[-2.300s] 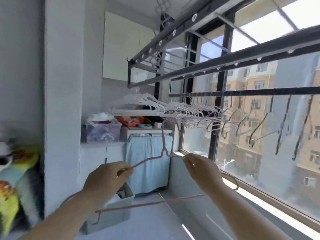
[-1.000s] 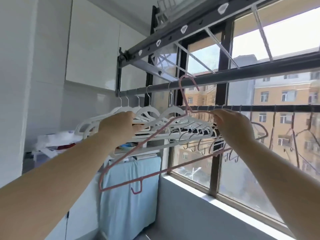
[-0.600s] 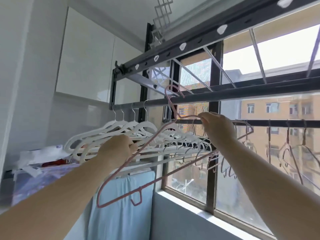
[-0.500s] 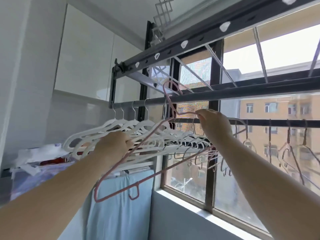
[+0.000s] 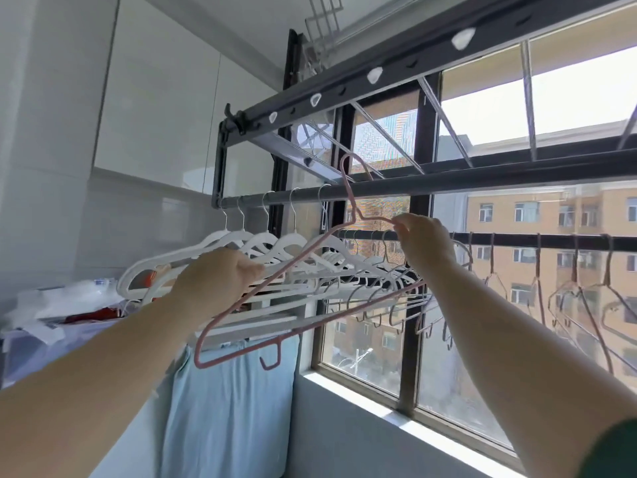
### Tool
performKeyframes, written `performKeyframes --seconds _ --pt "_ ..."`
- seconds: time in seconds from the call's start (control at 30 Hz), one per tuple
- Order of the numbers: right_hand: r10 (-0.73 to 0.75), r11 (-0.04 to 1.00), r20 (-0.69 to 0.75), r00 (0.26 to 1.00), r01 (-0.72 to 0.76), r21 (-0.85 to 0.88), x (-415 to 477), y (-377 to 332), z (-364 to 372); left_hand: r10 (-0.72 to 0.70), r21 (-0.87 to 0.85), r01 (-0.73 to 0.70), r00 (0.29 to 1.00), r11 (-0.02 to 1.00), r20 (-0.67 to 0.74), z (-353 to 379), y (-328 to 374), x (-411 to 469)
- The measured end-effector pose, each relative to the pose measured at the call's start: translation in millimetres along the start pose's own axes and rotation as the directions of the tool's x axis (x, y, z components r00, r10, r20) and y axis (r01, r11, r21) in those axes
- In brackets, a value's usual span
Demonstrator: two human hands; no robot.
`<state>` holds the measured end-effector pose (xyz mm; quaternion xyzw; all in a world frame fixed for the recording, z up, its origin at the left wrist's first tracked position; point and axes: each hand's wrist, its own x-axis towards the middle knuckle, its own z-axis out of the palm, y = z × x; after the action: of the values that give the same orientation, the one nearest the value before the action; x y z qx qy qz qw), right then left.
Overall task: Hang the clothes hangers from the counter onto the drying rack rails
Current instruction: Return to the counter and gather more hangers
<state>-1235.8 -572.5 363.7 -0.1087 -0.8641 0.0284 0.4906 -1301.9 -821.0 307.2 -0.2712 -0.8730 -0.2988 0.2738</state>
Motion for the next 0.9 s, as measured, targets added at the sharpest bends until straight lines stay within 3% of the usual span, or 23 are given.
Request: performKeyframes --seconds 0.1,0.17,0.33,0.47,0.9 --pt "0.014 1.0 0.027 1.0 -0.014 -0.01 3.0 0.6 4.3 0.111 -0.001 -0.112 0.986 0.994 -0.122 -6.1 9.7 -5.1" --pt "0.027 0.999 0.039 0.999 -0.027 -0.017 3.0 2.3 8.7 0.138 -0.101 -0.157 0.976 0.982 -0.17 -9.3 16.7 -9.5" --pt "0.051 0.999 0.073 0.996 -0.05 -0.02 -2.9 4.9 19.3 0.188 -0.089 -0.193 0.98 0.977 -0.061 -3.3 27.6 -18.7" --pt "0.068 0.998 0.083 0.994 -0.067 -0.011 -7.6 6.7 26.9 0.172 -0.038 -0.176 0.98 0.984 -0.101 7.7 23.4 -15.8" --pt "0.159 0.987 0.094 0.983 -0.158 -0.02 -15.3 8.0 32.7 0.143 -0.246 -0.174 0.98 0.953 -0.139 25.7 26.1 -18.5"
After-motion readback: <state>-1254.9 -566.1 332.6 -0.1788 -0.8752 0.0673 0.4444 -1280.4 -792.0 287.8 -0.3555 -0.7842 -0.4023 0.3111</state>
